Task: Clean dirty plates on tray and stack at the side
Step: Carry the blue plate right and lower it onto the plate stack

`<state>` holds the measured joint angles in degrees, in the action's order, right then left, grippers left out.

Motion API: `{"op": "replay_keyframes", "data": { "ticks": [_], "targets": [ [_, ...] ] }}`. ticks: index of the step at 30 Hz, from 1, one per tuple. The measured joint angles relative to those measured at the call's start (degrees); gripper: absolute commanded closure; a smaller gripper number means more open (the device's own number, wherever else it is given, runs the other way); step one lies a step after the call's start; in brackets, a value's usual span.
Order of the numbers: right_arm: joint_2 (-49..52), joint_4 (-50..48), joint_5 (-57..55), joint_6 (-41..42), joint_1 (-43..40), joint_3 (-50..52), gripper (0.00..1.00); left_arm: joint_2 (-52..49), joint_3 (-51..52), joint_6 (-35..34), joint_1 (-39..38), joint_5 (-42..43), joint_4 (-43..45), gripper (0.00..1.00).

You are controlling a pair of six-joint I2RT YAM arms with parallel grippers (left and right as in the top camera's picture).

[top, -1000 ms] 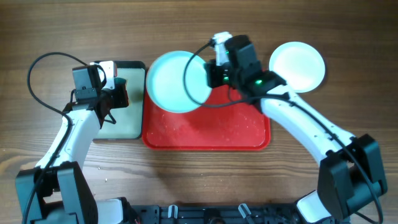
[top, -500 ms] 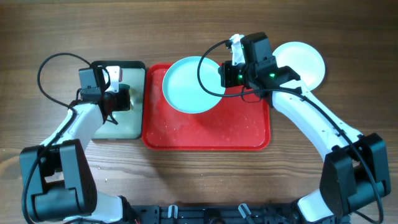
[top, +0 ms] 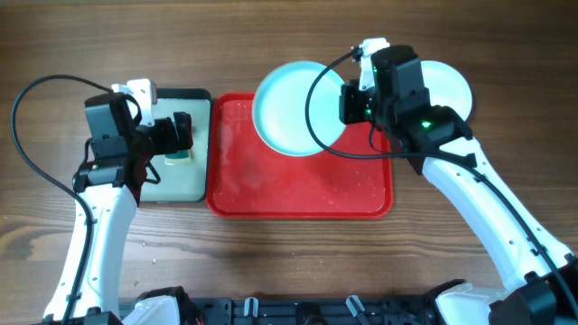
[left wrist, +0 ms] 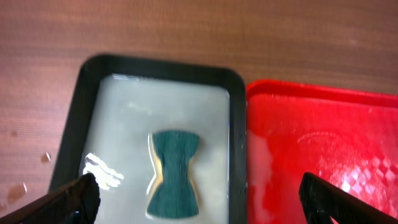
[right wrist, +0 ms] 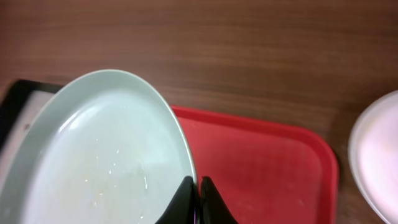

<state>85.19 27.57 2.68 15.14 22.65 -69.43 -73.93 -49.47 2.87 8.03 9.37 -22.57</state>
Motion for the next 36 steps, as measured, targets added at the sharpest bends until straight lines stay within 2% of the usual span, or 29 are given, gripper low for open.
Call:
{"op": "replay_keyframes", "data": {
  "ticks": [4,14,18,28,36],
  "targets": [
    [0.0,3.1,-2.0,1.4,-3.2,0.0,0.96,0.0,0.0,-0.2,0.0,0.2,-1.5,0.0],
    [0.3,3.7,2.0,3.5,-27.4,1.6,0.96,0.0,0.0,-0.2,0.0,0.2,-1.5,0.0],
    [4.8,0.5,-1.9,4.8,-34.5,1.6,0.96,0.0,0.0,-0.2,0.0,0.2,-1.5,0.0],
    [20.0,-10.5,-4.4,6.8,-36.6,1.7,0.96,0.0,0.0,-0.2,0.0,0.2,-1.6,0.0],
    [20.2,-10.9,-8.2,6.9,-36.6,1.7,0.96,0.0,0.0,-0.2,0.0,0.2,-1.6,0.0]
  ]
}}
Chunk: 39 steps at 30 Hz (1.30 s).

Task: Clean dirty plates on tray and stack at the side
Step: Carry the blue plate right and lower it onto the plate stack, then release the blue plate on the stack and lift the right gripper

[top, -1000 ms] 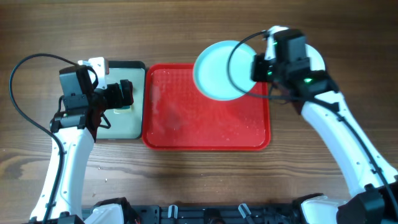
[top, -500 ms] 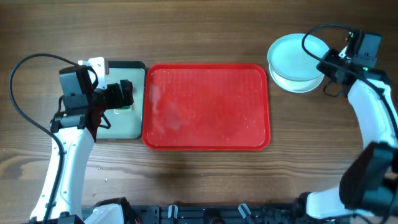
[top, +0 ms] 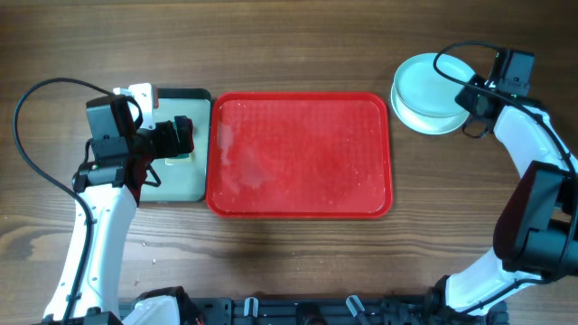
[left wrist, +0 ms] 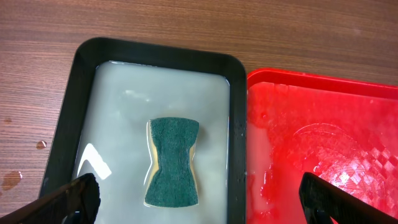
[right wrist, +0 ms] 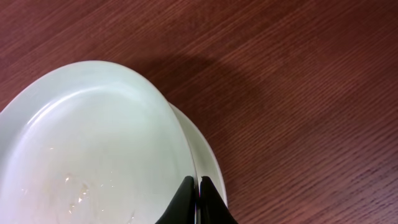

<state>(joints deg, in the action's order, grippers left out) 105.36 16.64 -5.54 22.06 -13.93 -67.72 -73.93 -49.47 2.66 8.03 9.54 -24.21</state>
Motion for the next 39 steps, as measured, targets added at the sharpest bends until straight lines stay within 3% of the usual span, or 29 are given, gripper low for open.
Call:
{"op": "replay_keyframes", "data": {
  "ticks": [8,11,14,18,21,23,29,39],
  "targets": [
    [0.1,1.6,-1.0,0.0,0.0,0.0,0.95,0.0,0.0,0.0,0.0,0.0,0.0,0.0],
    [0.1,2.1,-1.0,0.2,0.0,0.0,0.84,0.0,0.0,0.0,0.0,0.0,0.0,0.0],
    [0.1,2.1,-1.0,0.2,0.0,0.0,0.41,0.0,0.0,0.0,0.0,0.0,0.0,0.0],
    [0.1,2.1,-0.9,-3.4,0.0,0.0,0.19,0.0,0.0,0.0,0.0,0.0,0.0,0.0],
    [0.1,2.6,1.4,-8.0,0.0,0.0,0.12,0.0,0.0,0.0,0.0,0.0,0.0,0.0],
    [0.1,3.2,5.1,-9.8,0.0,0.0,0.01,0.0,0.0,0.0,0.0,0.0,0.0,0.0],
    [0.1,5.0,11.5,-11.1,0.0,0.0,0.0,0.0,0.0,0.0,0.0,0.0,0.0,0.0],
    [0.1,5.0,12.0,-11.1,0.0,0.0,0.0,0.0,0.0,0.0,0.0,0.0,0.0,0.0]
  ]
}}
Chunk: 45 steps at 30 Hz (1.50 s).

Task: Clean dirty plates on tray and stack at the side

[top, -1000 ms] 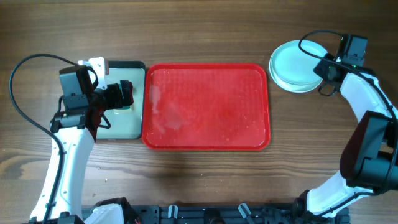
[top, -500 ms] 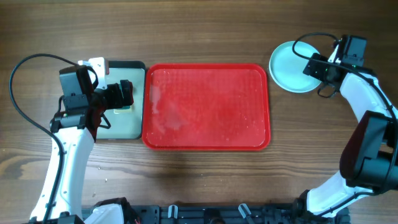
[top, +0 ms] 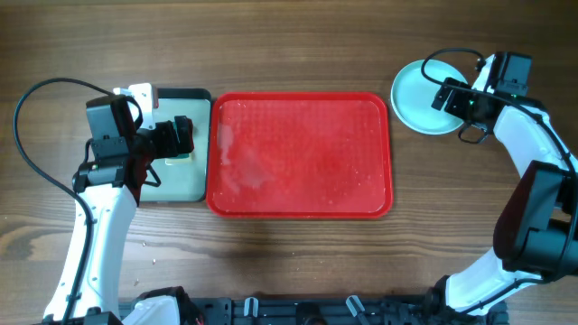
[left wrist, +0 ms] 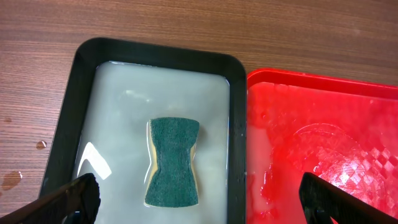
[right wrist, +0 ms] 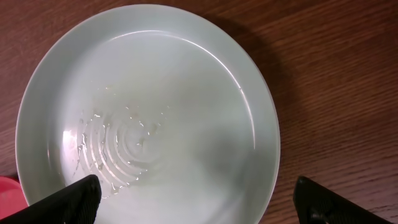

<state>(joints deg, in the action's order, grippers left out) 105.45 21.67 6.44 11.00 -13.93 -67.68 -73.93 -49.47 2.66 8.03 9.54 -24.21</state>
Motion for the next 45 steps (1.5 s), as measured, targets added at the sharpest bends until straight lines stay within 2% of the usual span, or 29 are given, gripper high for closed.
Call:
{"op": "replay_keyframes", "data": {
  "ticks": [34,41,45],
  "targets": [
    [-0.2,-0.3,0.0,0.0,0.2,0.0,0.0,0.0,0.0,0.0,0.0,0.0,0.0,0.0],
    [-21.4,-0.7,0.6,0.0,13.9,0.0,0.01,0.0,0.0,0.0,0.0,0.0,0.0,0.0],
    [-29.6,-0.6,0.9,0.0,16.9,0.0,0.0,0.0,0.0,0.0,0.0,0.0,0.0,0.0]
  ]
}}
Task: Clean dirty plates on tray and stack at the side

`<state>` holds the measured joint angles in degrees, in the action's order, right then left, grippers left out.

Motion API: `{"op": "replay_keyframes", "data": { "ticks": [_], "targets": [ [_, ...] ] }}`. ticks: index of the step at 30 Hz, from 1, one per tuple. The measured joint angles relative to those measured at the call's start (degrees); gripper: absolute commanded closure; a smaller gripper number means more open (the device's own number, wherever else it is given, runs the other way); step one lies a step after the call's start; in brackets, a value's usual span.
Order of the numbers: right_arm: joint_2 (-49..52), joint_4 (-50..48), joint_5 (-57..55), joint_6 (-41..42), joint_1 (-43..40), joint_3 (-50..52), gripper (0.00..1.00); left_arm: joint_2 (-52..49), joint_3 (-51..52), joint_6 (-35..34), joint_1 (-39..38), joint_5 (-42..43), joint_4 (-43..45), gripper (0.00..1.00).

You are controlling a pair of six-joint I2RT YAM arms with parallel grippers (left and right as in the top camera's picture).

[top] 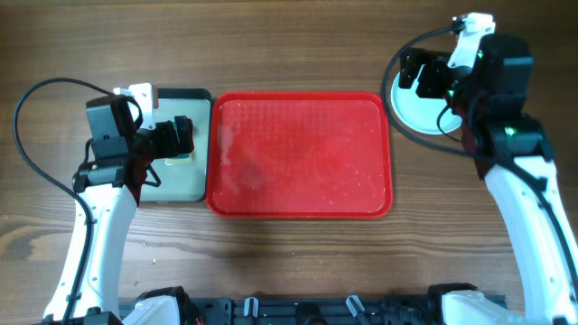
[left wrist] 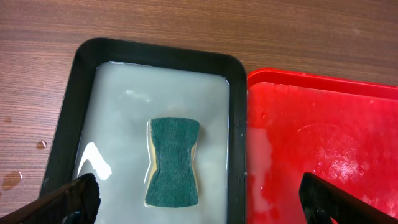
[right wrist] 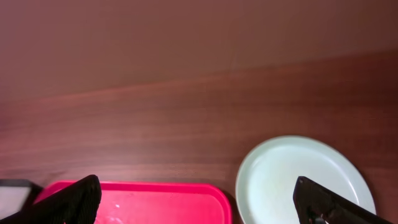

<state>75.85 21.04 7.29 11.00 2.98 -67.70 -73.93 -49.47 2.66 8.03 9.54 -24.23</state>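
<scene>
The red tray point(top: 298, 153) lies in the middle of the table, wet and with no plates on it; its corner also shows as the red tray point(right wrist: 134, 202). The pale plates point(top: 412, 110) sit stacked on the wood to the right of the tray, and the top plate point(right wrist: 305, 180) is bare. My right gripper point(top: 418, 75) hangs open above the stack's left part, holding nothing. My left gripper point(left wrist: 199, 199) is open over the black basin point(left wrist: 68, 124), in which a green sponge point(left wrist: 173, 162) lies in milky water.
The black basin point(top: 200, 99) stands against the tray's left edge. Bare wood surrounds the plates and runs along the front of the table. A few water drops point(left wrist: 41, 144) lie on the wood left of the basin.
My right gripper, then open close over the stacked plate, now stands higher and farther back, so the plate looks small and the tray's corner shows. The left arm has not moved.
My right gripper was shut on a plate's rim over the tray's back right corner. Then it held that plate on top of the other plate at the right. Then it was open with the plate lying on the stack, and now it is drawn away.
</scene>
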Motion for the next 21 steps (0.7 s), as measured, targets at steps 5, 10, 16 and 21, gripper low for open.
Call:
{"op": "replay_keyframes", "data": {
  "ticks": [5,10,16,21],
  "targets": [
    [-9.8,2.6,0.0,0.0,0.3,0.0,0.0,0.0,0.0,0.0,0.0,0.0,0.0,0.0],
    [-20.9,7.8,0.0,0.0,0.3,0.0,0.0,0.0,0.0,0.0,0.0,0.0,0.0,0.0],
    [-37.6,12.9,0.0,0.0,0.3,3.0,0.0,0.0,0.0,0.0,0.0,0.0,0.0,0.0],
    [-52.3,9.4,0.0,0.0,0.3,16.0,0.01,0.0,0.0,0.0,0.0,0.0,-0.1,0.0]
  ]
}}
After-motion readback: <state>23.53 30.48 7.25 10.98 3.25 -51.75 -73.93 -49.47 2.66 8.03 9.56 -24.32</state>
